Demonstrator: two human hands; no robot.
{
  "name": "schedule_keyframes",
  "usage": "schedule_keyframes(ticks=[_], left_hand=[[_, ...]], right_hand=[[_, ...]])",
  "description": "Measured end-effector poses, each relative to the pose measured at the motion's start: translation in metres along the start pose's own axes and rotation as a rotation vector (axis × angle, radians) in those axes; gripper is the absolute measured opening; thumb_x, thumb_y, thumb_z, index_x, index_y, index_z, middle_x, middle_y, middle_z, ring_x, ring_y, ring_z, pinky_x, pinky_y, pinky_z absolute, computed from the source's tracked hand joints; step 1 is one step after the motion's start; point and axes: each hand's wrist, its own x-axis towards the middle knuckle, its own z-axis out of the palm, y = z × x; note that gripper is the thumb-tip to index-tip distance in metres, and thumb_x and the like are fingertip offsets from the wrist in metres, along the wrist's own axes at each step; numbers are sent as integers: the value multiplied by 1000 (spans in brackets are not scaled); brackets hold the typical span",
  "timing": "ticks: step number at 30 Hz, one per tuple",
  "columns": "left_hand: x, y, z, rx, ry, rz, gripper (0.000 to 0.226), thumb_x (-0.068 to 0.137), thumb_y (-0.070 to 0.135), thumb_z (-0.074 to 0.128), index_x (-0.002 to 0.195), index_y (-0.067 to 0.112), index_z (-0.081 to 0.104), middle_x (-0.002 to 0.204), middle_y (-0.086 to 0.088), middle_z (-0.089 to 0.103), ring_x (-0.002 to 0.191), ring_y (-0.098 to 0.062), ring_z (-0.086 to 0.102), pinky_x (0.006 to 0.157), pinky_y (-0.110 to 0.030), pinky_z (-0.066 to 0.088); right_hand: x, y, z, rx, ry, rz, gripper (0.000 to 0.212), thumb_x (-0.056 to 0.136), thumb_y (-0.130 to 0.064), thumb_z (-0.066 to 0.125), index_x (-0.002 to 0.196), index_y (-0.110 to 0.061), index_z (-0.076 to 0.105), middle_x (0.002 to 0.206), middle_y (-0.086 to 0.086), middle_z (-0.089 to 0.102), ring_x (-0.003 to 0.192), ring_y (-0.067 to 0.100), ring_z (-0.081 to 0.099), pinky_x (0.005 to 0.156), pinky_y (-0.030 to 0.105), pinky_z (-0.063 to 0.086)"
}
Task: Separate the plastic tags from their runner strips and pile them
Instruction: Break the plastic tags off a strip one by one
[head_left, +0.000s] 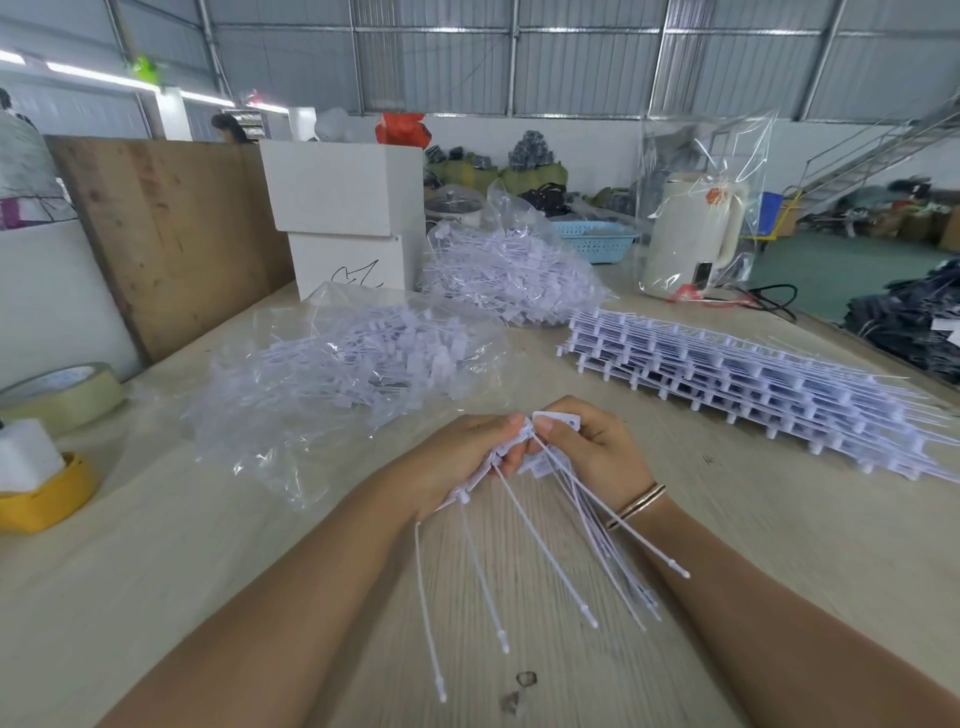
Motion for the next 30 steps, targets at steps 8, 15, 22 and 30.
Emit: schedule_keyframes(ticks=[8,15,22,30], left_hand=[[-3,-7,-17,4,43,-7,43,100,36,36,67,13,54,59,10,54,70,-14,52,72,-24,39],[-7,-19,-24,640,148,31,26,88,28,42,66,14,47,60,4,46,59,-14,43,59,-30,32],[-12,-5,-9,840,59,134,2,96,22,41,94,22,41,78,2,51,72,-19,47,60,-32,31],[-4,2,1,787,7,122,2,98,26,37,99,27,35,84,8,46,71,-12,45,59,-30,31]], right_hand=[[8,5,-22,202,273,178,19,91,-5,50,76,-6,61,60,2,67,60,13,63,67,20,50],[10,24,-8,-912,-34,254,13,87,-34,59,100,-29,59,106,-11,57,103,10,47,84,27,19],[3,10,-1,-915,-23,10,37,83,-55,42,98,-34,69,102,-22,52,103,3,42,81,26,15],[5,5,-4,-737,-52,106,17,89,-35,58,83,-23,69,80,-18,55,94,5,49,83,30,19]])
